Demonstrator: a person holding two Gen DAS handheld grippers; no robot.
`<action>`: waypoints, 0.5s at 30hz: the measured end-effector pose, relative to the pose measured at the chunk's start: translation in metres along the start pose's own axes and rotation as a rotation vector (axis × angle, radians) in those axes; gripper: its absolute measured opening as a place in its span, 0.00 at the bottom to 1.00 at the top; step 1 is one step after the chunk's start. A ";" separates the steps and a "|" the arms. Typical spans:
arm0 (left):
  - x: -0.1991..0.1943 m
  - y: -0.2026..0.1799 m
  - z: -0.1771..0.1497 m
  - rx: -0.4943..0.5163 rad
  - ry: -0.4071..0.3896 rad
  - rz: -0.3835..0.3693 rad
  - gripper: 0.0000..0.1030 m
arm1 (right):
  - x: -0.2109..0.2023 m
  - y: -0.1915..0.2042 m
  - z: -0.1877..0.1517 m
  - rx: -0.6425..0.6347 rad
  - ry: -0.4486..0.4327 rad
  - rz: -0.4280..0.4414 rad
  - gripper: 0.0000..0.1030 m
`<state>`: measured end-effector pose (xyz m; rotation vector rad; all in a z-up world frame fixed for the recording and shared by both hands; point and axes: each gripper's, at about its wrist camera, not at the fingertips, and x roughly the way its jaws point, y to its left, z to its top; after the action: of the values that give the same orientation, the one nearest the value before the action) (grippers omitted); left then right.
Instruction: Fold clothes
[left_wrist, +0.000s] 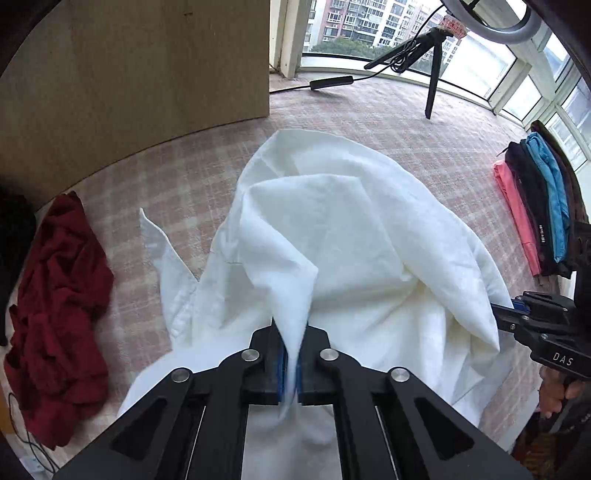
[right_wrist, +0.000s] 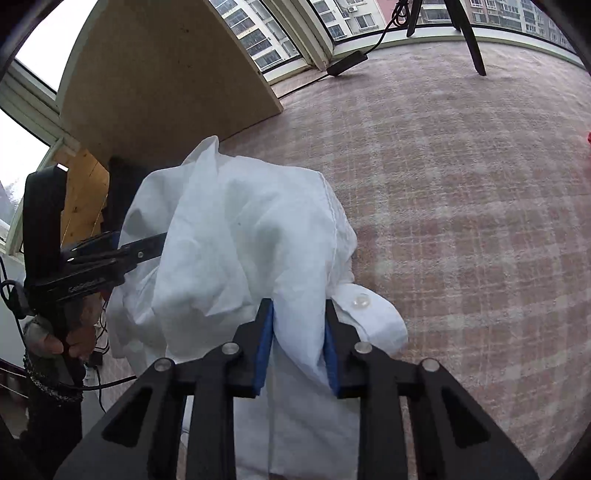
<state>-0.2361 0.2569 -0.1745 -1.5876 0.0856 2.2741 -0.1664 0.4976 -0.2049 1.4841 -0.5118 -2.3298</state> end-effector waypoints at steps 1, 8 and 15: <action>-0.013 0.000 -0.008 0.013 -0.044 -0.020 0.04 | -0.005 0.002 -0.003 -0.003 -0.002 0.021 0.12; -0.141 0.059 -0.108 -0.041 -0.159 0.002 0.07 | -0.074 0.077 -0.029 -0.221 -0.046 0.209 0.09; -0.171 0.159 -0.225 -0.260 0.007 0.459 0.33 | 0.003 0.218 -0.122 -0.516 0.313 0.405 0.13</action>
<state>-0.0354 0.0076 -0.1241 -1.8623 0.1791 2.7185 -0.0378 0.2894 -0.1535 1.3073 -0.0965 -1.7049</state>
